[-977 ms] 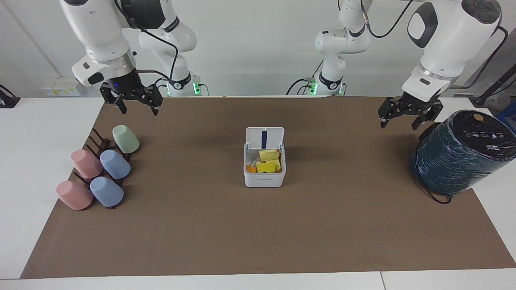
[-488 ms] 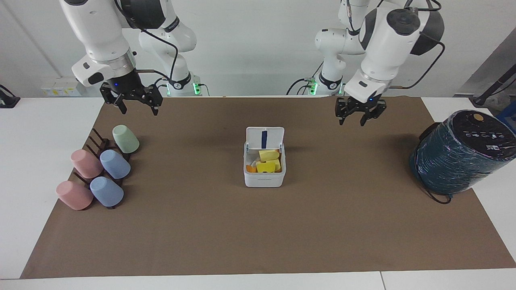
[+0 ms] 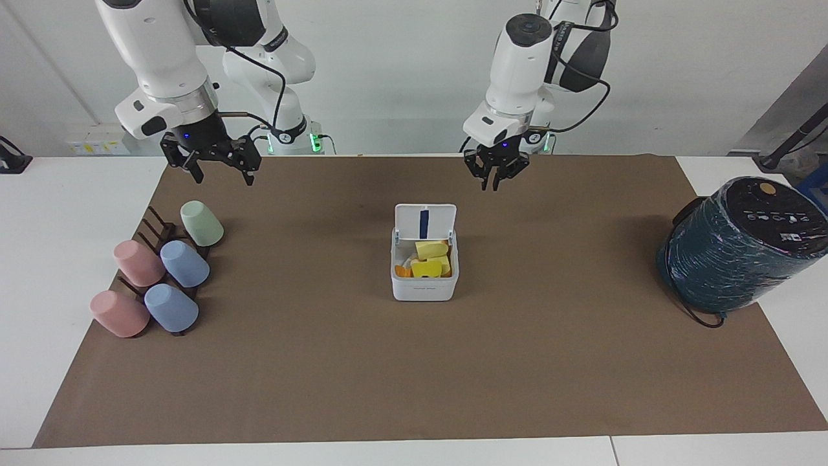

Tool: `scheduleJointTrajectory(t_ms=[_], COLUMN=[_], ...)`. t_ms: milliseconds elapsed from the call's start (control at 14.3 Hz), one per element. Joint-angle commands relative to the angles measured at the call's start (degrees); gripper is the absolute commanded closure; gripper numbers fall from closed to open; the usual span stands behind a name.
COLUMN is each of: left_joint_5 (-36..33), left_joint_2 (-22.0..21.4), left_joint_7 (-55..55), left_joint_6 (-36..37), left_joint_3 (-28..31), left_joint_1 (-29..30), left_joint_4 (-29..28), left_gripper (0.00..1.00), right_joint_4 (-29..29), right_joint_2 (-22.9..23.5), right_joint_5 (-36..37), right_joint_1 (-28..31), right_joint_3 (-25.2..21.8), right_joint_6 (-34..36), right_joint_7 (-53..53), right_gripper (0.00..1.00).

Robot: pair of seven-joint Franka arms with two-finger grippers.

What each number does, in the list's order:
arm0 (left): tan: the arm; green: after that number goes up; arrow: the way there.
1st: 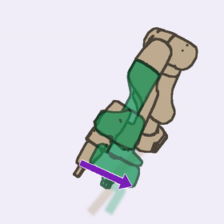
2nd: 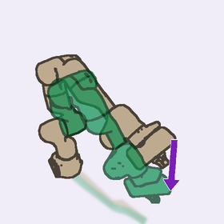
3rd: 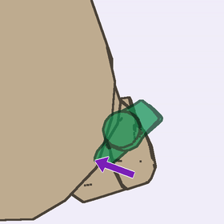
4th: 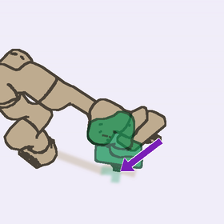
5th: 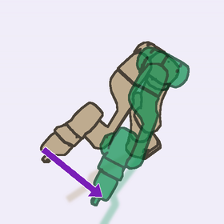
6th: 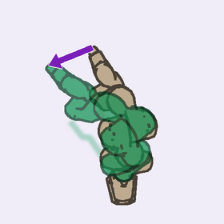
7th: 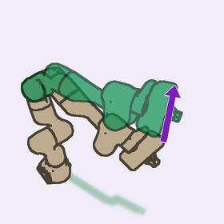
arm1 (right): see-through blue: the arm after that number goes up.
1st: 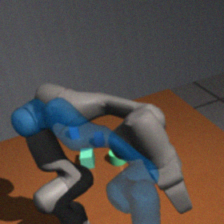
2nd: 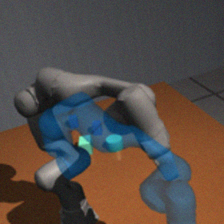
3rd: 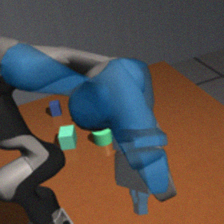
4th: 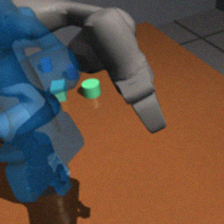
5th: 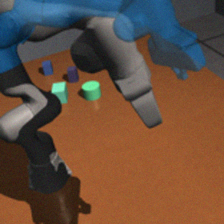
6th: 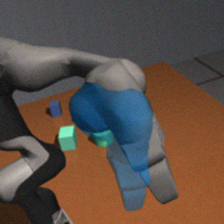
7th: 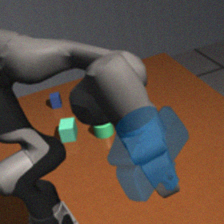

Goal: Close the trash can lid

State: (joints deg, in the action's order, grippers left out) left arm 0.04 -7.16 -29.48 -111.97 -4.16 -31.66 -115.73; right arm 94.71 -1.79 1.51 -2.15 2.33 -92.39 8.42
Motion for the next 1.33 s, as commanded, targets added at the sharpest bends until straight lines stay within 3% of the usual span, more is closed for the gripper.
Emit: scheduleJointTrajectory(t_ms=[0,140,488,698,907,1256], left_joint_5=[0.4,0.4,0.4,0.4,0.4,0.3], left_joint_2=[-1.7,-0.6,6.1,9.3,10.7,15.2], left_joint_7=[-7.3,-11.6,-15.1,-14.4,-14.1,-13.8], left_joint_6=[-4.6,-10.2,-29.2,-36.0,-38.3,-41.0], left_joint_3=[1.1,1.1,1.2,1.3,1.3,1.3], left_joint_1=[-5.5,-8.0,-7.6,-6.3,-4.8,-4.0], left_joint_4=[-3.9,-5.1,-4.8,-4.0,-2.6,0.5], left_gripper=[0.75,0.75,0.76,0.91,1.0,1.0], right_joint_4=[1.6,1.6,1.6,1.6,1.6,1.6], right_joint_2=[-1.5,-1.5,-1.5,-1.5,-1.5,-1.5], right_joint_5=[-0.3,-0.3,-0.3,-0.3,-0.3,-0.3], right_joint_1=[0.2,0.2,0.3,0.2,0.3,0.3], right_joint_3=[0.0,0.0,0.0,0.0,0.0,0.0], right_joint_6=[-0.2,-0.2,-0.2,-0.2,-0.2,-0.2], right_joint_7=[-0.2,-0.2,-0.2,-0.2,-0.2,-0.2], right_gripper=[0.0,0.0,0.0,0.0,0.0,0.0])
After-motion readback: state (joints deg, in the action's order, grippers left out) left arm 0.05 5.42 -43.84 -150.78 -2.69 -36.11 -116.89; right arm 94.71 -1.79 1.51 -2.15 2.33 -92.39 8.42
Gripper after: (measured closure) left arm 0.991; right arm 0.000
